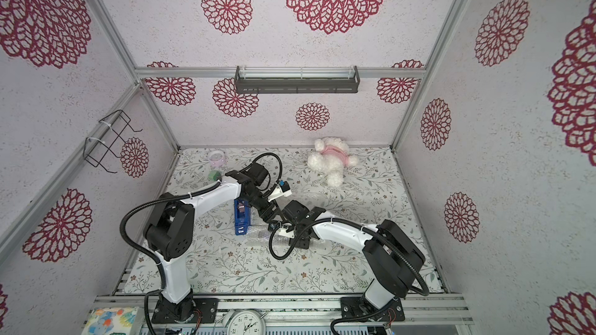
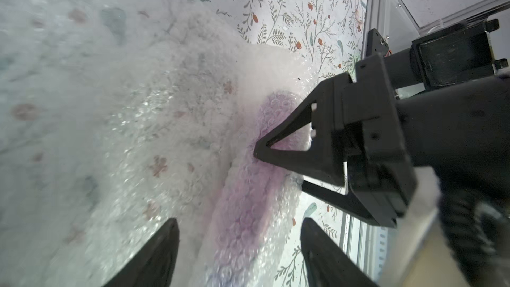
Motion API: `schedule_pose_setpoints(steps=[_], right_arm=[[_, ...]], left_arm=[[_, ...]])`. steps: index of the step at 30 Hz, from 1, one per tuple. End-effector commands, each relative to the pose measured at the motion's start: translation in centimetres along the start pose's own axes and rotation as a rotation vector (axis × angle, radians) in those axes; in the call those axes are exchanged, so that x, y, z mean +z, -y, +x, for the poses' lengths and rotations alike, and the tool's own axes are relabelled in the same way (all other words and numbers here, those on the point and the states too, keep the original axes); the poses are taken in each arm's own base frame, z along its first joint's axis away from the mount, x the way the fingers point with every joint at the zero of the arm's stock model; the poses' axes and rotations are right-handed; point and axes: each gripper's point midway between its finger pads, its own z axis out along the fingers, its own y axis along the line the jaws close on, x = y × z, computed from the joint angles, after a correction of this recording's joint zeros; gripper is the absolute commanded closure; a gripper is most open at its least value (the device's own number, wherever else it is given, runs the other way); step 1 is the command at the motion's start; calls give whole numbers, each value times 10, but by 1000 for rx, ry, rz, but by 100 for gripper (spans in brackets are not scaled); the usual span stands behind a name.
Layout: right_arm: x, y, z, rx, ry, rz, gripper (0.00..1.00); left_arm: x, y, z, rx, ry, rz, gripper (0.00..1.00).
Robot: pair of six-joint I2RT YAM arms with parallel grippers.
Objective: Wrap wine bottles in bubble wrap
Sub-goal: Wrap the wine bottle in bubble wrap.
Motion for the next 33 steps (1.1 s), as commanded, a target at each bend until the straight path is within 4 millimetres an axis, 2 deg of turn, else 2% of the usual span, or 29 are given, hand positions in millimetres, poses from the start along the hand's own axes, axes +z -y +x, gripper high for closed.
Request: schedule_pose_setpoints(steps=[1,4,7,10,13,17,22,26,33], right_arm=[[15,-46,34,151,-128,-262,52],[14,-46,29,238,-103,-358,54],[12,-41,23,350,-82,-460,58],[11,-33,13,434,-74,-541,63],[12,-27,9,448,-80,-557,64],[15,-24,12,450,-88,-563,64],[16,-25,18,479,-96,-610,64],[15,-25,18,490,-89,-634,62],[17,-21,20,492,-100,-624,61]], left_arm=[[-36,-25,-15,33,115,-181,28],[-59,-35,-14,98,186,-337,28],[-73,-33,-6,193,232,-446,27],[-71,-31,14,280,199,-481,26],[-67,-21,23,367,199,-488,25],[-54,1,31,606,205,-530,25],[-21,25,46,853,123,-564,21],[2,32,51,991,57,-617,21],[32,33,38,1122,8,-616,21]])
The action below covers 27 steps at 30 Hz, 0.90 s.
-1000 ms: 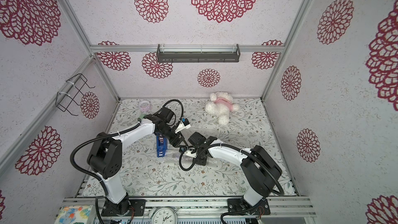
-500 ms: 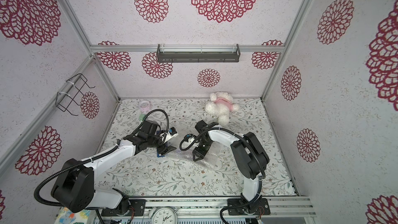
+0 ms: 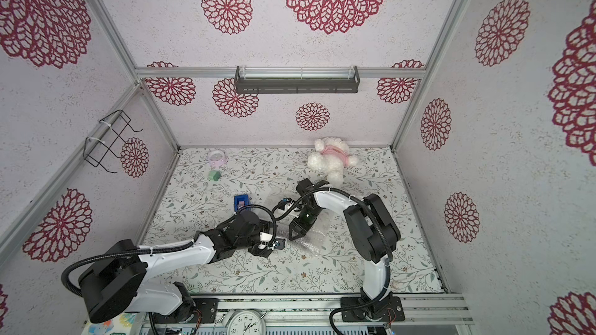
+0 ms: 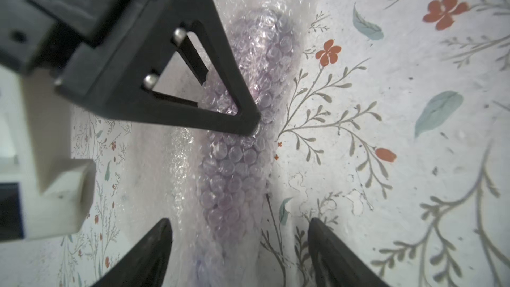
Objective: Wrap wine bottles in bubble wrap
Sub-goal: Wrap the wine bottle in bubble wrap.
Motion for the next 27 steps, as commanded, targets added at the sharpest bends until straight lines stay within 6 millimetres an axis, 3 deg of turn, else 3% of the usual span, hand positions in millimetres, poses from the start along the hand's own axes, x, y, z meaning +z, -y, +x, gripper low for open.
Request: schedule_pose_setpoints(steps=[1,8,16,21,23,27], right_arm=[[21,-5,34,73,-144,-49,61],[18,0,33,61,-140,-10,57],[0,11,24,-1,-70,115,41],[-27,13,13,-25,52,171,32],[-42,13,9,-31,115,194,24],[-73,13,4,-32,232,242,21]], left_arm=[[13,-21,-8,111,2,-65,21],[41,-16,-8,160,-5,-10,23],[45,13,-3,86,-23,145,42],[42,22,-6,32,-33,234,54],[41,25,-8,18,-31,256,54],[39,29,-15,-29,-16,299,54]])
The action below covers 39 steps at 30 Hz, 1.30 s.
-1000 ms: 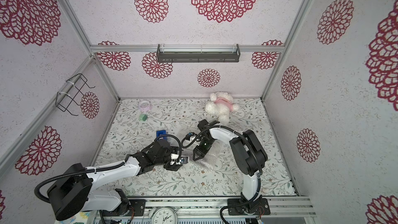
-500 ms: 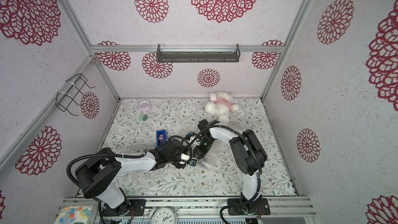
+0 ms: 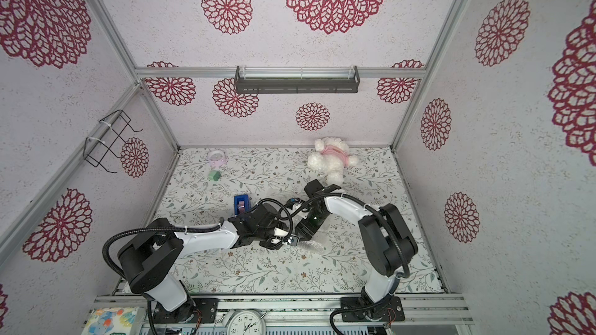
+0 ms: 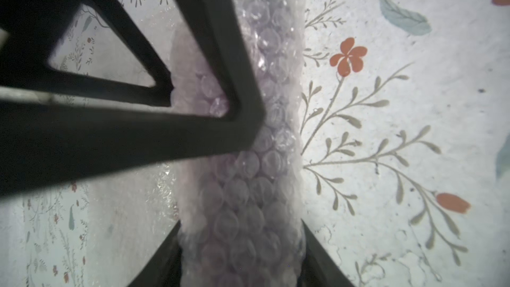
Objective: Wrap wine bottles in bubble wrap
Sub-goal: Wrap the wine bottle in bubble wrap.
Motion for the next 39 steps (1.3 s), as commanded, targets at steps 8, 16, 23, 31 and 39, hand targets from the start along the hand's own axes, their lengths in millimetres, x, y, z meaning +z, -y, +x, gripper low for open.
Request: schedule_pose_setpoints(steps=[8,16,23,31,39], right_arm=[[-120,53,0,234,416,493,22],[-194,14,28,154,670,675,27],[-149,-27,40,-208,426,625,27],[-88,-44,32,-518,220,694,24],[-33,-45,9,-719,147,679,20]], left_arm=[[-6,39,-17,-217,38,369,57],[-3,29,-24,-460,0,544,57],[7,14,-24,-718,-40,710,57],[12,11,-24,-884,-22,829,54],[16,10,-25,-921,-21,891,54]])
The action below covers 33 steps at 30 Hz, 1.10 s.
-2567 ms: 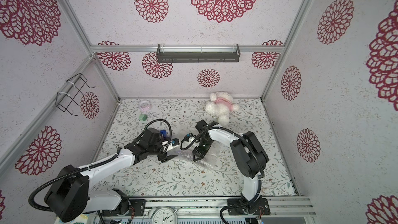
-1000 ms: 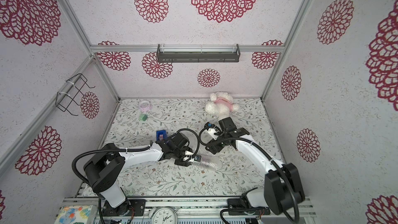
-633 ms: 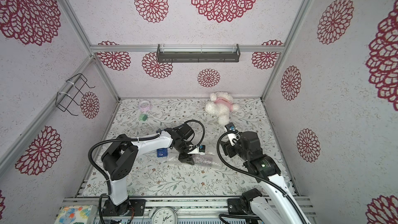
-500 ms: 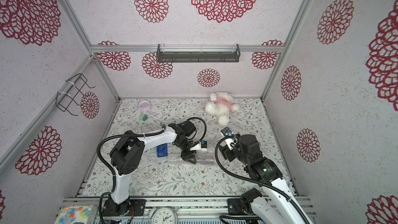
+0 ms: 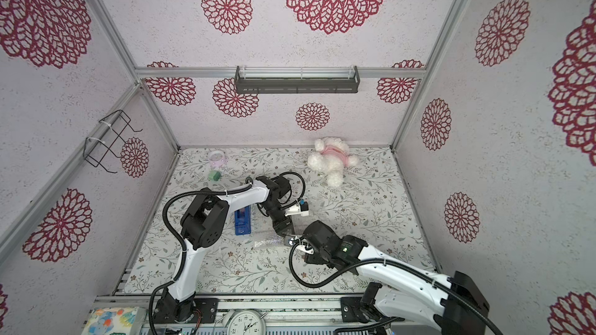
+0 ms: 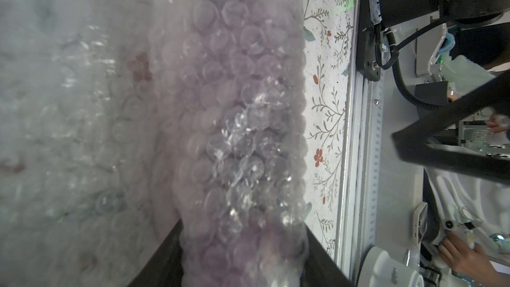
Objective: Wrap wine bottles in bubble wrap
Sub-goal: Wrap the wine bottle in bubble wrap.
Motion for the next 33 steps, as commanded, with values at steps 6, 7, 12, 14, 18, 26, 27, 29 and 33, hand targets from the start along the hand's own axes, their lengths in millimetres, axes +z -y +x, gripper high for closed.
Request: schedule_pose_setpoints(steps=[6,7,12,14,18,26,27,29,33], right_arm=[[41,13,-19,-84,47,28,18],[46,12,-18,-79,37,12,18],[66,7,-14,-95,4,-28,19],[71,3,-10,-106,-13,-47,20],[74,-7,-3,-117,-49,-111,28],[70,-25,7,-109,-102,-214,45],[71,-26,9,-109,-114,-221,47],[70,-30,12,-107,-135,-245,51],[67,-36,13,-76,-167,-303,56]], left_arm=[[10,8,7,-60,-25,102,54],[10,8,7,-62,-26,110,54],[10,10,8,-64,-24,127,54],[9,10,7,-61,-22,127,54],[7,11,8,-63,-18,124,53],[-2,10,10,-49,10,101,44],[-4,9,10,-46,16,93,43],[-8,9,11,-42,22,74,39],[-18,7,12,-17,28,23,32]])
